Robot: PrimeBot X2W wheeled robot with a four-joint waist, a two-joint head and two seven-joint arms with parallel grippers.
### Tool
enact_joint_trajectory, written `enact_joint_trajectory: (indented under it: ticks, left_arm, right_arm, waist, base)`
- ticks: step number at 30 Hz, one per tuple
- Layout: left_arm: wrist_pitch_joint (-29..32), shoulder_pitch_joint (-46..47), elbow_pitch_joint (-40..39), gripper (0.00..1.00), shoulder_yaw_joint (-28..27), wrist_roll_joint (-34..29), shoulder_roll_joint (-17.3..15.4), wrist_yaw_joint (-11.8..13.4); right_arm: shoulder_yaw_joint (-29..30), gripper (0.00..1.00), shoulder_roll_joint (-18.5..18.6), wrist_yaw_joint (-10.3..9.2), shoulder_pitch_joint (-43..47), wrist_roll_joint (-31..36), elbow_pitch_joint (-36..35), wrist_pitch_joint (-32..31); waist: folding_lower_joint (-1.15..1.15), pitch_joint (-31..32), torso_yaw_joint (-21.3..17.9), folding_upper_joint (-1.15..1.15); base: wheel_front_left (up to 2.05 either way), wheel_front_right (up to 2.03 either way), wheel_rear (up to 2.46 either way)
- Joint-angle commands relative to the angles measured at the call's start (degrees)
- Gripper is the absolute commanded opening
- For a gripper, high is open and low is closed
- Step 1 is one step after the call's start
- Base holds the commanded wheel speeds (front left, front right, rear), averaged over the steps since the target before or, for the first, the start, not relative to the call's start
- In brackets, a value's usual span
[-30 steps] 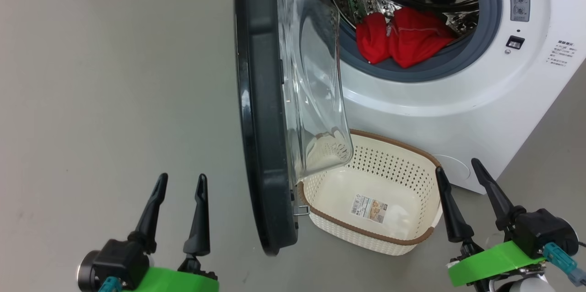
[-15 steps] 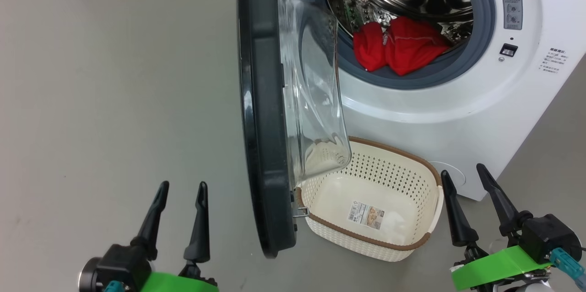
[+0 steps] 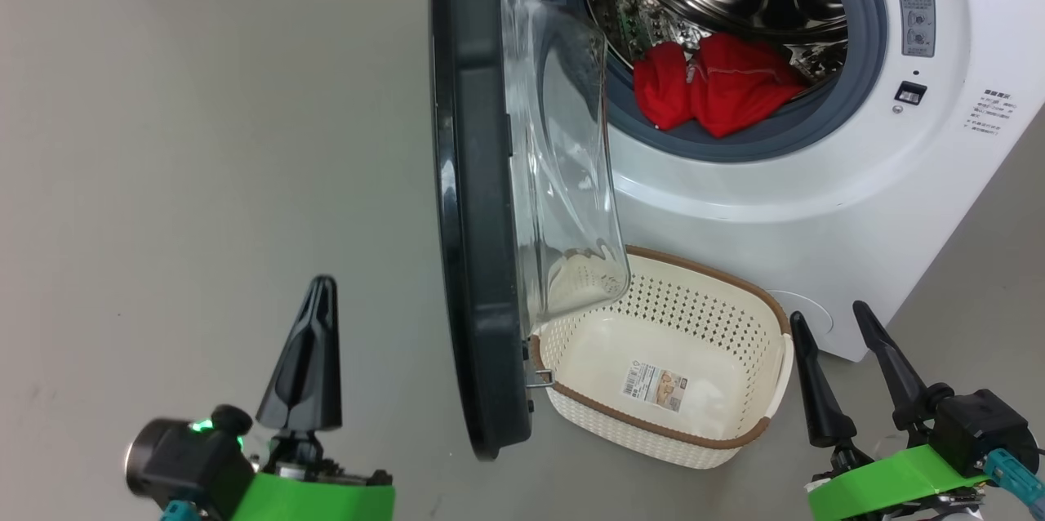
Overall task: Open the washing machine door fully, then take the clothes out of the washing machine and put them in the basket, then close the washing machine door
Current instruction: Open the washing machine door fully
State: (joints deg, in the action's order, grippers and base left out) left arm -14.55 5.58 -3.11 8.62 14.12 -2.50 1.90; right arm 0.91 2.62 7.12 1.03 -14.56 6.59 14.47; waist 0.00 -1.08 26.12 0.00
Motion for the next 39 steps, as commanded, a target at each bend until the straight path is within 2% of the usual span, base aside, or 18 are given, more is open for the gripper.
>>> enact_joint_trajectory:
  ticks: [1, 10, 17, 21, 26, 39]
  left_arm:
    - [-0.4, 2.9, -3.1, 0.0, -1.1, -0.6, -0.4, -0.3]
    - [2.6, 4.6, -11.9, 0.0, 3.9, -2.0, -0.4, -0.4]
    - [8.9, 4.6, -16.6, 0.0, 11.4, -2.0, -0.4, -1.0]
    - [13.3, 4.2, -15.4, 0.0, 14.6, -1.3, -0.4, -0.8]
    - [16.9, 3.7, -12.2, 0.0, 15.4, -0.4, -0.4, 0.5]
    - [18.2, 4.8, -0.9, 0.0, 14.6, 0.2, -0.5, 2.5]
  right_arm:
    - [-1.3, 1.0, 0.3, 0.36, -1.1, -0.4, -1.3, 0.5]
    - [-1.1, 1.0, 0.3, 0.36, -1.4, -0.7, -1.3, 0.5]
    - [-0.8, 1.0, 0.3, 0.36, -1.6, -1.0, -1.1, 0.5]
    - [-0.8, 1.0, 0.3, 0.36, -1.8, -1.4, -0.9, 0.5]
    - [-0.9, 1.0, 0.3, 0.36, -2.0, -1.8, -0.8, 0.5]
    - [-1.1, 1.0, 0.3, 0.36, -2.3, -2.3, -0.3, 0.5]
  waist:
    - [0.0, 0.0, -0.1, 0.0]
    - [0.0, -0.4, -1.2, 0.0]
    - [0.0, -0.7, -1.6, 0.0]
    - [0.0, -0.8, -1.9, 0.0]
    - [0.0, -1.0, -2.1, 0.0]
    - [0.0, -1.3, -2.8, 0.0]
  base:
    - [0.0, 0.0, 0.0]
    - [0.0, 0.0, 0.0]
    - [0.0, 0.0, 0.0]
    - [0.0, 0.0, 0.0]
    - [0.0, 0.0, 0.0]
    - [0.0, 0.0, 0.0]
